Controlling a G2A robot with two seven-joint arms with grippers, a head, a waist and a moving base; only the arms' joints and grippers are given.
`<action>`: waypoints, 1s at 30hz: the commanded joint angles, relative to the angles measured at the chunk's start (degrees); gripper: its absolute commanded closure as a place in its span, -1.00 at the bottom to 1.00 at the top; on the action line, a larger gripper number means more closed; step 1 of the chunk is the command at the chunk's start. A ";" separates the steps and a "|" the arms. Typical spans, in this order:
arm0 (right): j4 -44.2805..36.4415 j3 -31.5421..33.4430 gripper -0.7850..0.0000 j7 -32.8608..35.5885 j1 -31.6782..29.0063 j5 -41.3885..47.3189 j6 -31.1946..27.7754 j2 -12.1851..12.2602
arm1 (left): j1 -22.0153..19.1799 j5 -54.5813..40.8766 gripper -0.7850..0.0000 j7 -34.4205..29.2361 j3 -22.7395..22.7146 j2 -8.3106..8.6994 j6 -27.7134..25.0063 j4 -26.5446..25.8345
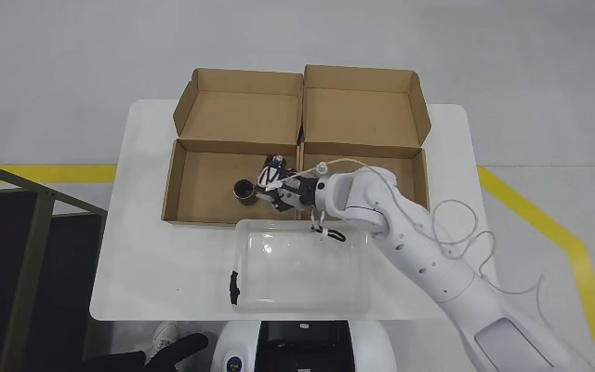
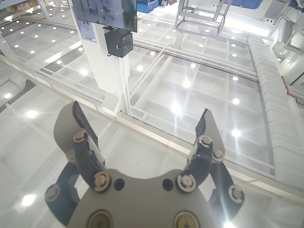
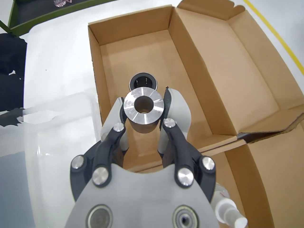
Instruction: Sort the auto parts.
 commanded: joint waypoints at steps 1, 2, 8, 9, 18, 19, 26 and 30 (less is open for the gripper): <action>1.39 -0.50 1.00 0.71 0.62 0.29 0.69 -0.33 | 0.00 0.00 -1.00 0.00 0.00 0.00 0.00 0.00; 2.04 -0.74 1.00 0.80 0.93 0.54 0.77 -0.51 | 0.00 0.00 -1.00 0.00 0.00 0.00 0.00 0.00; 5.95 -1.52 1.00 0.99 3.00 0.85 0.98 -1.39 | 0.00 0.00 -1.00 0.00 0.00 0.00 0.00 0.00; 6.52 -1.61 1.00 1.13 3.36 0.92 1.03 -1.53 | 0.00 0.00 -1.00 0.00 0.00 0.00 0.00 0.00; 10.64 -3.62 1.00 2.58 6.17 1.78 1.89 -3.17 | 0.00 0.00 -1.00 0.00 0.00 0.00 0.00 0.00; 11.20 -3.91 1.00 2.52 6.38 1.95 1.95 -3.39 | 0.00 0.00 -1.00 0.00 0.00 0.00 0.00 0.00; 14.91 -5.89 1.00 2.55 7.95 2.53 2.60 -4.96 | 0.00 0.00 -1.00 0.00 0.00 0.00 0.00 0.00; 16.78 -6.26 1.00 1.80 8.38 2.82 3.05 -5.60 | 0.00 0.00 -1.00 0.00 0.00 0.00 0.00 0.00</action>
